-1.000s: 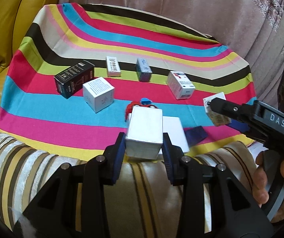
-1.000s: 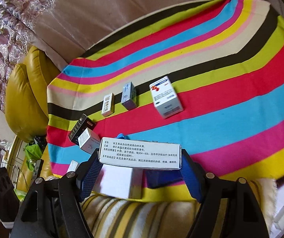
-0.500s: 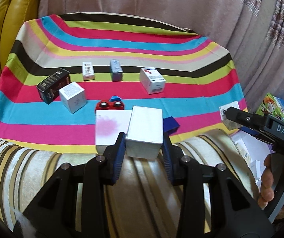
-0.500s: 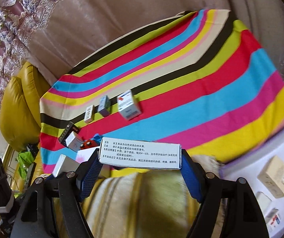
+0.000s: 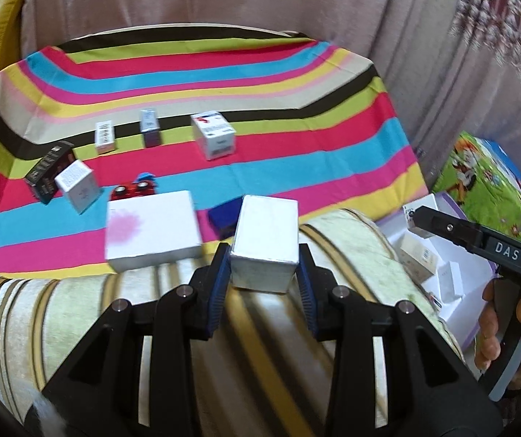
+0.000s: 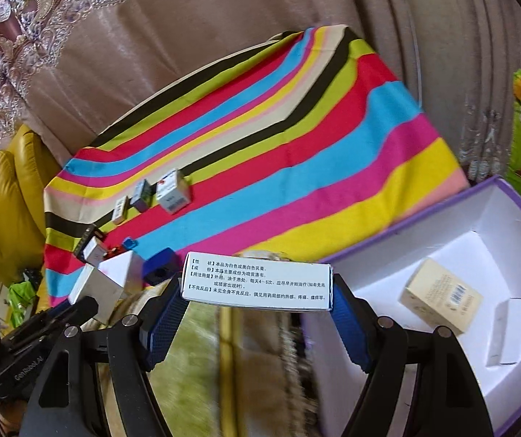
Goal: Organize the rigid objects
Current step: 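Carry both boxes into the storage box and open both tools, then withdraw both open tools from the storage box toward the cloth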
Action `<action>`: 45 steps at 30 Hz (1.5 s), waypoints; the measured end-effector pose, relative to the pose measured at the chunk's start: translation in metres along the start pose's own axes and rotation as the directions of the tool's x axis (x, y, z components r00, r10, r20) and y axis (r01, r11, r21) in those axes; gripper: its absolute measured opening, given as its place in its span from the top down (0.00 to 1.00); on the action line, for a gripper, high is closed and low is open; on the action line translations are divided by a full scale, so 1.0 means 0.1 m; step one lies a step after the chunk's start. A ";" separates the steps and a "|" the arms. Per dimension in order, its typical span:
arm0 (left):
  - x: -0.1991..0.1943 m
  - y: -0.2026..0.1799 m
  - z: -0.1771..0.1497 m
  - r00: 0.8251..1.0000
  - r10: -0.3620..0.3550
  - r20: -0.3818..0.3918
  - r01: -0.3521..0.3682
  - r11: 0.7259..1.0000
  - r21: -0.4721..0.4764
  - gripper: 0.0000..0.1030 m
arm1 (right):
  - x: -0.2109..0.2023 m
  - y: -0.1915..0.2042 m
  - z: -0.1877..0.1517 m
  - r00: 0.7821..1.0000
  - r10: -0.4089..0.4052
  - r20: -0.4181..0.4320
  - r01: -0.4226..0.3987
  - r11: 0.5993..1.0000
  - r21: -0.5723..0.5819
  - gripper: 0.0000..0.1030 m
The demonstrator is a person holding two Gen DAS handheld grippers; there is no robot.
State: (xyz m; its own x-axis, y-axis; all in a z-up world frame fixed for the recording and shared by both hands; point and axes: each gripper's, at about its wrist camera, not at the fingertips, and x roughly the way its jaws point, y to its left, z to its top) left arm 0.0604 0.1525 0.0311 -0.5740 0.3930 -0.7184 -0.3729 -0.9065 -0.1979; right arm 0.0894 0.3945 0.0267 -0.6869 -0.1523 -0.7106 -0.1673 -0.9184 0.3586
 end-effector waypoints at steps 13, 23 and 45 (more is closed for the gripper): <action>0.11 -0.69 -0.01 0.994 -0.080 -0.072 0.092 0.980 0.178 0.62 | -0.40 -0.53 -0.12 0.986 -0.160 0.049 0.159 0.987 0.017 0.26; 0.23 -1.13 -0.02 0.978 -0.164 -0.127 0.193 0.944 0.269 0.62 | -0.58 -0.85 -0.17 0.943 -0.325 0.070 0.322 0.946 0.043 0.26; 0.33 -1.47 0.01 0.941 -0.283 -0.189 0.327 0.904 0.277 0.33 | -0.68 -1.32 -0.23 0.872 -0.489 0.024 0.480 0.862 0.162 0.16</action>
State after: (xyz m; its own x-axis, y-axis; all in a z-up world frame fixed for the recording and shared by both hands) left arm 0.0957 0.2991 0.0373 -0.2972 0.5966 -0.7455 -0.7264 -0.6480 -0.2290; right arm 0.1749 0.5173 0.0138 -0.5337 0.3252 -0.7807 -0.5882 -0.8060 0.0664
